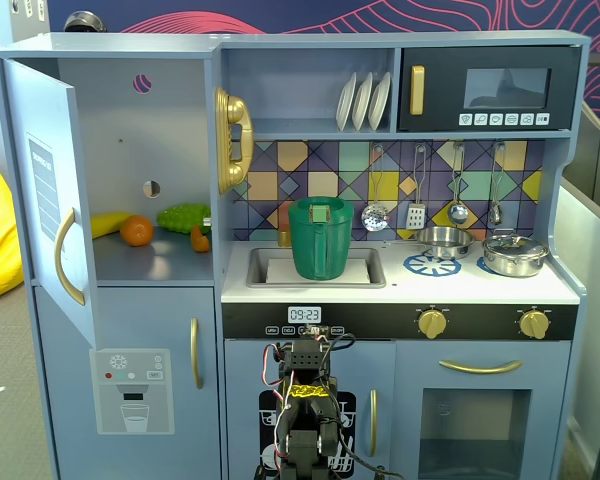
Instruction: Open the left cabinet door
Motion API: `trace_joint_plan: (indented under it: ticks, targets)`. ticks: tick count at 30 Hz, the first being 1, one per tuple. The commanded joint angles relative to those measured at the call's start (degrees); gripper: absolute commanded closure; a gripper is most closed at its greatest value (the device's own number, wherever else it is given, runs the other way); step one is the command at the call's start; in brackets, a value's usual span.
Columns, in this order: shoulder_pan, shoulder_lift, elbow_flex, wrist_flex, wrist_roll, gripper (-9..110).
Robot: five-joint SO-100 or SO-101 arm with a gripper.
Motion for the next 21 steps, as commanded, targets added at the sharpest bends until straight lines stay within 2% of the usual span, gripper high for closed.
trace_joint_plan:
  ticks: [1,21]
  targets:
    - [-0.26,0.00,-0.26,10.46,-4.57,101]
    - [0.44,0.00,-0.26,11.43,0.18,100]
